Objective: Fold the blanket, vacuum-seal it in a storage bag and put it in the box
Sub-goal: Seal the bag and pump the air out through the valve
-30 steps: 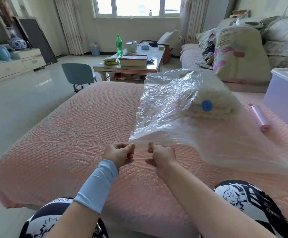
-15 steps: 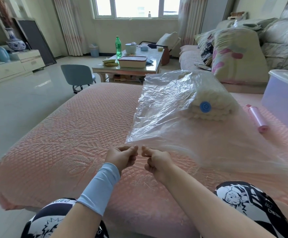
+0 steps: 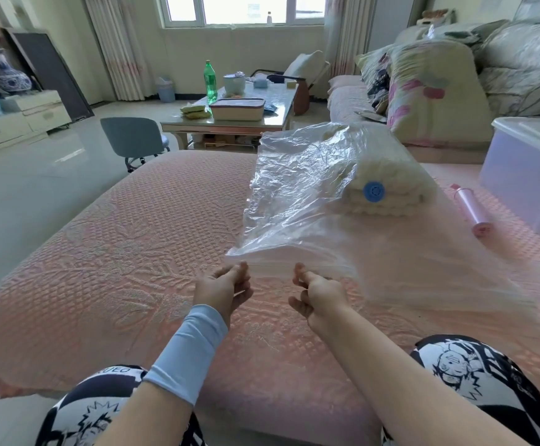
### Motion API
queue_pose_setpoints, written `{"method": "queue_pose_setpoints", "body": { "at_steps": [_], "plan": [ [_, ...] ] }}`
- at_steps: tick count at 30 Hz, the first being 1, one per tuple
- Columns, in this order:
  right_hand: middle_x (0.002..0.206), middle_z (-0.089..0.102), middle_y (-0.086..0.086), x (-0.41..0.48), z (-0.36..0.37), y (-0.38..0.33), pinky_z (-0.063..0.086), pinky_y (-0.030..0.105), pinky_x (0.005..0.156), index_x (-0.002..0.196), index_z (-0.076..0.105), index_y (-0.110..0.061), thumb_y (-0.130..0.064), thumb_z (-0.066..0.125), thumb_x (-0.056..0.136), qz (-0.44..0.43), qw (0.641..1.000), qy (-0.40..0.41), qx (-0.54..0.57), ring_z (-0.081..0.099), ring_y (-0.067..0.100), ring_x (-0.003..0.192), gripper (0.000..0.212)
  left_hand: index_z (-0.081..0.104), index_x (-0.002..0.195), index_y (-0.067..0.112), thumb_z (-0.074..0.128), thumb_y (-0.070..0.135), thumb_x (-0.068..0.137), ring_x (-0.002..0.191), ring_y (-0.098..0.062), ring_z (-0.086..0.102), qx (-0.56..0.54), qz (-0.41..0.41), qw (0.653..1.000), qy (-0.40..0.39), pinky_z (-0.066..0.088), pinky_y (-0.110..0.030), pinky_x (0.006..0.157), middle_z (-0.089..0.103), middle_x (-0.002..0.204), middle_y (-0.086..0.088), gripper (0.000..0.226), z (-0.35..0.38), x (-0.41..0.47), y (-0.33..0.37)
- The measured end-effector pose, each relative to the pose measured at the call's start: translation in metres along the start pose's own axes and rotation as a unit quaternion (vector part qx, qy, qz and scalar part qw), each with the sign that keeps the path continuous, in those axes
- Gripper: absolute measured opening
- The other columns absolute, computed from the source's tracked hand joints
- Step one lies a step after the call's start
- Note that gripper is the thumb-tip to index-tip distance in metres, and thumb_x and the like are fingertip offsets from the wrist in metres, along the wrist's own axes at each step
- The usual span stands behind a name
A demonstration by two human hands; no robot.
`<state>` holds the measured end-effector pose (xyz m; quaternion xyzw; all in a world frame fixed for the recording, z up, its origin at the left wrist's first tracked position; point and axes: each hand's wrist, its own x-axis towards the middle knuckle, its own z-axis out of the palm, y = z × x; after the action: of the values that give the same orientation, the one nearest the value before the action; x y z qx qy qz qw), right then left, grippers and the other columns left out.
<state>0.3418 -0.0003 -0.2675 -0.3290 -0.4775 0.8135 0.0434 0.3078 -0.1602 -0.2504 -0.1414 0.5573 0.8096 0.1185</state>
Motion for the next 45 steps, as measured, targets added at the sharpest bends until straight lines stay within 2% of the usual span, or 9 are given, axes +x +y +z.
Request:
{"method": "queue_pose_setpoints", "body": {
  "at_steps": [4, 12, 16, 24, 28, 32, 35, 39, 45],
  "plan": [
    [0.085, 0.062, 0.005, -0.002, 0.007, 0.004, 0.049, 0.022, 0.042, 0.087, 0.064, -0.007, -0.023, 0.072, 0.092, 0.035, 0.999, -0.019, 0.035, 0.035, 0.005, 0.035, 0.018, 0.064, 0.084, 0.008, 0.073, 0.022, 0.085, 0.055, -0.018, 0.062, -0.044, -0.047, 0.997, -0.036, 0.057, -0.029, 0.055, 0.062, 0.065, -0.006, 0.016, 0.016, -0.002, -0.005],
    [0.081, 0.06, 0.003, -0.006, 0.007, 0.013, 0.041, 0.018, 0.036, 0.085, 0.066, -0.01, -0.018, 0.067, 0.095, 0.072, 0.996, -0.051, 0.018, 0.028, 0.005, 0.029, 0.013, 0.068, 0.076, 0.006, 0.078, 0.012, 0.078, 0.048, -0.01, 0.058, -0.005, -0.02, 0.999, -0.03, 0.052, -0.02, 0.049, 0.062, 0.061, -0.003, 0.012, 0.026, -0.005, -0.02],
    [0.08, 0.061, 0.007, -0.006, 0.005, 0.009, 0.044, 0.02, 0.04, 0.086, 0.067, -0.004, -0.018, 0.074, 0.09, 0.034, 0.998, -0.05, -0.009, 0.037, 0.004, 0.031, 0.016, 0.064, 0.077, 0.006, 0.074, 0.012, 0.083, 0.043, -0.007, 0.057, 0.008, -0.013, 1.0, 0.007, 0.05, -0.019, 0.044, 0.061, 0.057, -0.001, 0.013, 0.021, -0.002, -0.016],
    [0.084, 0.055, 0.008, 0.001, -0.021, -0.012, 0.051, 0.023, 0.044, 0.09, 0.067, -0.007, -0.012, 0.069, 0.093, 0.002, 1.0, -0.001, 0.002, 0.053, 0.017, 0.066, 0.007, 0.061, 0.081, 0.007, 0.074, 0.013, 0.083, 0.04, -0.007, 0.054, -0.023, -0.034, 0.998, 0.041, 0.05, -0.019, 0.042, 0.058, 0.061, -0.003, 0.015, 0.015, 0.004, -0.011],
    [0.087, 0.053, 0.007, 0.002, -0.031, -0.013, 0.055, 0.027, 0.048, 0.094, 0.067, -0.008, -0.018, 0.066, 0.095, -0.002, 1.0, -0.022, 0.001, 0.047, 0.008, 0.046, 0.011, 0.063, 0.084, 0.006, 0.074, 0.015, 0.083, 0.047, -0.013, 0.056, -0.069, -0.024, 0.997, 0.026, 0.052, -0.024, 0.047, 0.061, 0.066, -0.005, 0.014, 0.024, -0.001, -0.021],
    [0.085, 0.061, 0.006, -0.007, -0.025, -0.003, 0.054, 0.025, 0.046, 0.093, 0.07, -0.009, -0.02, 0.072, 0.09, 0.033, 0.998, -0.055, 0.025, 0.039, 0.003, 0.034, 0.012, 0.064, 0.091, 0.005, 0.076, 0.026, 0.079, 0.058, -0.018, 0.062, -0.047, -0.061, 0.996, -0.055, 0.054, -0.026, 0.051, 0.064, 0.076, -0.01, 0.026, 0.041, -0.008, -0.028],
    [0.081, 0.063, 0.007, -0.011, -0.018, 0.0, 0.054, 0.024, 0.045, 0.09, 0.069, -0.005, -0.016, 0.077, 0.086, 0.048, 0.995, -0.036, 0.08, 0.048, 0.007, 0.046, 0.014, 0.069, 0.082, 0.003, 0.076, 0.015, 0.079, 0.052, -0.013, 0.063, -0.025, -0.05, 0.997, -0.061, 0.054, -0.022, 0.05, 0.066, 0.066, -0.008, 0.015, 0.053, -0.011, -0.035],
    [0.077, 0.058, 0.008, -0.013, -0.019, -0.004, 0.053, 0.025, 0.044, 0.088, 0.064, -0.004, -0.013, 0.072, 0.091, 0.053, 0.992, -0.017, 0.114, 0.04, 0.007, 0.04, 0.012, 0.068, 0.075, 0.003, 0.073, 0.008, 0.083, 0.046, -0.009, 0.059, -0.037, -0.03, 0.999, -0.025, 0.053, -0.02, 0.049, 0.063, 0.055, -0.003, 0.011, 0.06, -0.012, -0.041],
    [0.083, 0.059, 0.011, -0.014, -0.025, -0.013, 0.054, 0.022, 0.046, 0.093, 0.066, 0.001, -0.006, 0.071, 0.091, 0.012, 0.995, 0.038, 0.089, 0.06, 0.018, 0.067, 0.008, 0.066, 0.079, 0.001, 0.072, 0.01, 0.085, 0.047, -0.009, 0.058, -0.021, -0.03, 0.999, -0.012, 0.052, -0.018, 0.047, 0.064, 0.058, -0.003, 0.013, 0.062, -0.014, -0.037]
  ]
}}
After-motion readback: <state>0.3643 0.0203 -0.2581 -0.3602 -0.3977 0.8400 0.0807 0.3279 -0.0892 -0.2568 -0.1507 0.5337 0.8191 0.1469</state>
